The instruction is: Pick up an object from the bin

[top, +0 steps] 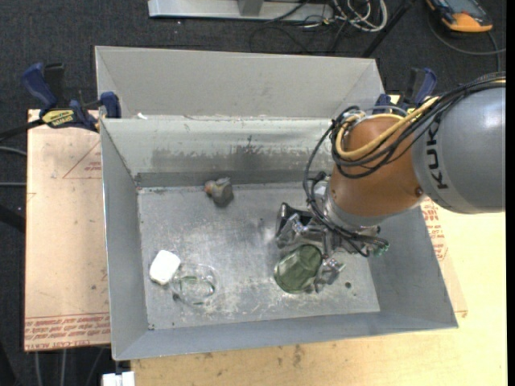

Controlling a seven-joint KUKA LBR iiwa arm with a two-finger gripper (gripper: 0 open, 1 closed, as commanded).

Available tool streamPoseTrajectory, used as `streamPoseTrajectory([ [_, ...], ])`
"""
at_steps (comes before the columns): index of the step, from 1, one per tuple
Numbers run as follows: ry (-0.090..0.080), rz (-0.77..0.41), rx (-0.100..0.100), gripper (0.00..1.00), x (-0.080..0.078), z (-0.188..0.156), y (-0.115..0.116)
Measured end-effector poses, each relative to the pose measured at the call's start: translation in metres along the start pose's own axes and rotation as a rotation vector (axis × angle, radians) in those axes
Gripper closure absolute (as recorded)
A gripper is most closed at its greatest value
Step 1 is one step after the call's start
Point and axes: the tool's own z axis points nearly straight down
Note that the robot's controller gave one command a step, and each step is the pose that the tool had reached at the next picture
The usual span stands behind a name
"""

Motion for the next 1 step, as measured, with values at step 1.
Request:
streamPoseTrajectory([
  [1,-0.005,-0.037,0.001,0.0,-0.0086,0.0292,-0.0036],
])
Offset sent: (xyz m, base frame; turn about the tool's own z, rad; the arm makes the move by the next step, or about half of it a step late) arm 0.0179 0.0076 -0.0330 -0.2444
